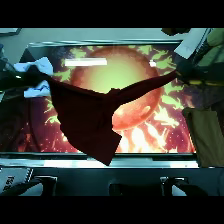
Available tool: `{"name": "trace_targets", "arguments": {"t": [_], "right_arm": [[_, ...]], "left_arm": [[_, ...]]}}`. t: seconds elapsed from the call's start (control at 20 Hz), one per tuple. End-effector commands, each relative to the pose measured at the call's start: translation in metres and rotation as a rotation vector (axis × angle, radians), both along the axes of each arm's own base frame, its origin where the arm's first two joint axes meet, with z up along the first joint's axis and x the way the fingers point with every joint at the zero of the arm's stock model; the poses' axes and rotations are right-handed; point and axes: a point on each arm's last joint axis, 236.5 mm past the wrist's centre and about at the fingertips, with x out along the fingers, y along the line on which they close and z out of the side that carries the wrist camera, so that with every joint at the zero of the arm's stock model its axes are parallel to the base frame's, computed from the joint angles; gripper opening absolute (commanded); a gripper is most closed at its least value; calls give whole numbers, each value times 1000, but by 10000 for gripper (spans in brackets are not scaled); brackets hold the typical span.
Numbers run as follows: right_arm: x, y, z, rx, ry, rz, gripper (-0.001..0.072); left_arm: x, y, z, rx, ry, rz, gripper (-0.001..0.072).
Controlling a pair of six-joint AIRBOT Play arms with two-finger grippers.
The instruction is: Fold the clothes and pants, and hang the long-sleeved shirts on hangers.
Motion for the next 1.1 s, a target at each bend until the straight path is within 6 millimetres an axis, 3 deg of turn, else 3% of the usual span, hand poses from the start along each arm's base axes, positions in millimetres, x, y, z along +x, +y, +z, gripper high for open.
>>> {"name": "trace_targets", "arguments": {"t": [0.0, 0.05, 0.15, 0.25, 0.3, 0.4, 0.45, 0.6, 0.7, 0.85, 1.05], "right_arm": [[46, 16, -117, 127, 205, -12, 31], [54, 20, -139, 168, 233, -25, 31], [64, 27, -173, 232, 280, -50, 32], [66, 28, -195, 242, 318, -59, 33], [63, 29, -200, 243, 336, -56, 78], [51, 26, -199, 245, 377, -27, 426], [40, 23, -192, 235, 390, 37, 483], [-8, 10, -169, 238, 465, 231, 488], [-44, 13, -162, 296, 539, 332, 488], [-78, 59, -174, 409, 595, 422, 488], [-135, 135, -221, 407, 711, 542, 488]], "left_arm": [[24, -29, -135, -10, 240, -43, 16], [23, -36, -161, -17, 295, -52, 16], [19, -42, -193, -17, 358, -64, 16], [20, -43, -204, -14, 374, -62, 16], [22, -41, -204, -9, 362, -62, 16], [25, -41, -200, -6, 347, -63, 16], [27, -41, -196, -6, 340, -64, 16], [28, -42, -187, -7, 330, -74, 16], [28, -43, -182, -8, 331, -89, 16], [28, -38, -177, -13, 338, -92, 16], [26, -29, -175, -20, 354, -86, 17]]}}
